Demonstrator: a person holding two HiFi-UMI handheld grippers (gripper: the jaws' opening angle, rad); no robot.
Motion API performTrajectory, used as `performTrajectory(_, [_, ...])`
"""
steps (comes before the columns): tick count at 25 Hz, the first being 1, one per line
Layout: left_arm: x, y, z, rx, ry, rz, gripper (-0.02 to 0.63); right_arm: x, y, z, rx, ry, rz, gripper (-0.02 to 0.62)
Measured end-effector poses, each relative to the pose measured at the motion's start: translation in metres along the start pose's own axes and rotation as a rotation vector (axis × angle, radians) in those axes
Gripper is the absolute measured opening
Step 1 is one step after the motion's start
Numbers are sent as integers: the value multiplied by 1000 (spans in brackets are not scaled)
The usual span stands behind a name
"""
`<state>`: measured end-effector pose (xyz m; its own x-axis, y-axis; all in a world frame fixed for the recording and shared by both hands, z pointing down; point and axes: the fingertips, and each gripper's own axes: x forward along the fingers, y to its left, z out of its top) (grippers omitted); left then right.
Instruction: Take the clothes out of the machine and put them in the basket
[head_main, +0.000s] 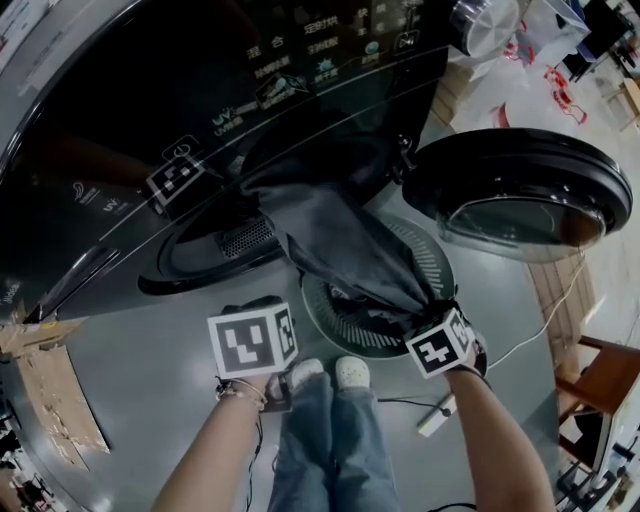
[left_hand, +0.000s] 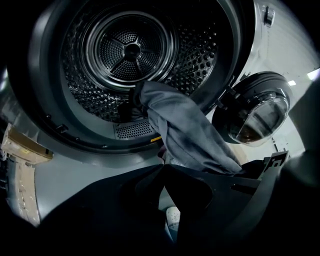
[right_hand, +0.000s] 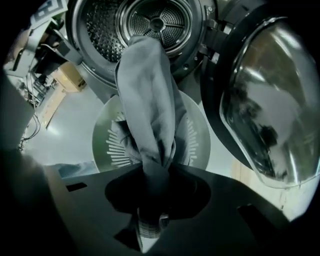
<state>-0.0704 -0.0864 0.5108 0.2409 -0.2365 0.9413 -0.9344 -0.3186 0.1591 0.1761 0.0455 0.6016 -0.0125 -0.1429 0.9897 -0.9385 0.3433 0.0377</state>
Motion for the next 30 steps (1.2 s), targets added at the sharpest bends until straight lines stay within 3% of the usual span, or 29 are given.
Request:
performTrajectory(5, [2,-2,0,12,2,-3,5,4,-3,1,67,-4,2,100])
performTrajectory(8, [4,-1,-1,14,5,-3,5,5,-1,10,84,-46,-7,146])
performTrajectory(12, [6,-1,-4,17,11,-7,5,-4,1,39,67,-151,-6,356])
performTrajectory(18, [7,1,-4,22,13,-12,5,-1,13,64,58,-193,40,365])
performTrajectory(27, [12,24,-1,34,16,1,5,0,40,170,36,-369,117,366])
performTrajectory(30, [14,35,1,39,20,6,5,-11,50,215,24,-474,120,375])
